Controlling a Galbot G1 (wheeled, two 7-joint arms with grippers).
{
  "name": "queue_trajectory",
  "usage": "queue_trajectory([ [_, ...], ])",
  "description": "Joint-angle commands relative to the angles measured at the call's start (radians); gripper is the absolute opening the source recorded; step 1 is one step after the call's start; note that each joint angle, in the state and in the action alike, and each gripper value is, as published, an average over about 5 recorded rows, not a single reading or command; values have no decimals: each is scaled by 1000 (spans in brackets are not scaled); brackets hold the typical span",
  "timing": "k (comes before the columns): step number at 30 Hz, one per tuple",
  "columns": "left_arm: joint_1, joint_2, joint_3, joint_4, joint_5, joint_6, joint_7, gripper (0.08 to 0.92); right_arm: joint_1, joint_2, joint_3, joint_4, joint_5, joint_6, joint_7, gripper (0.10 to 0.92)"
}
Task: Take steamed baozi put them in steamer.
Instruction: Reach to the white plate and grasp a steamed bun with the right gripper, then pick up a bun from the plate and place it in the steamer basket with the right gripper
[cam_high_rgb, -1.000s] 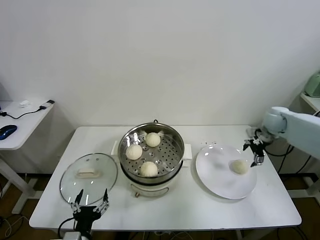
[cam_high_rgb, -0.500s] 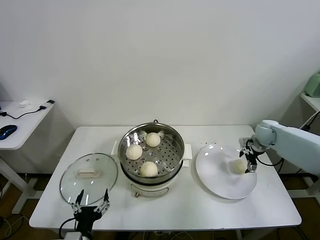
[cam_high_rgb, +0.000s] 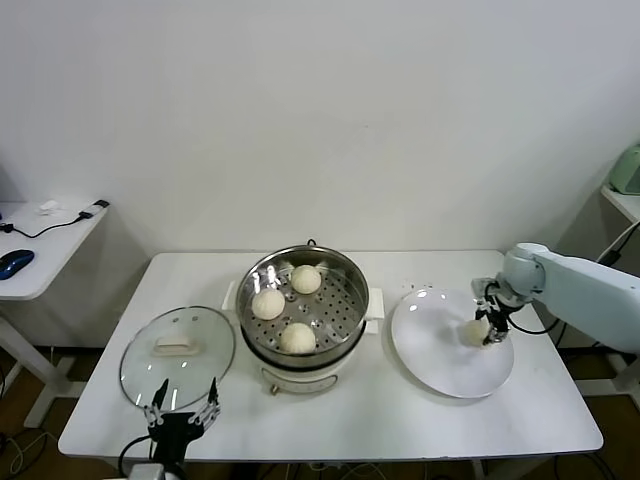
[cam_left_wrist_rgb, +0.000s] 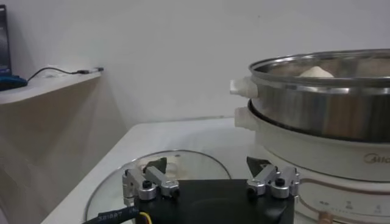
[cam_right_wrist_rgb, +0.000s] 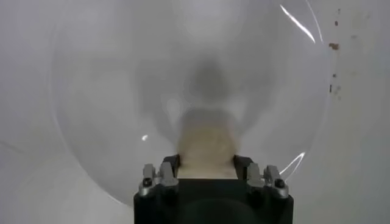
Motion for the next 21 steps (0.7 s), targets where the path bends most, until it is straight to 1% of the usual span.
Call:
queue_trajectory([
  [1, 1, 1, 0, -2, 0, 1, 0, 823, 246, 0, -180, 108, 174, -18, -8, 595],
  [6, 4, 2, 5, -13, 3, 3, 1, 823, 603, 62, -457, 249, 429, -28, -20, 596],
  [11, 3, 2, 11, -27, 3, 9, 3, 823, 840, 161, -541, 366, 665, -61, -25, 599],
  [15, 2, 5, 16, -35, 2, 11, 4, 823, 915, 255, -518, 451, 816, -112, 19, 597],
  [21, 3, 13, 22, -46, -3, 9, 4, 823, 856, 397, -447, 524, 941, -201, 139, 602],
])
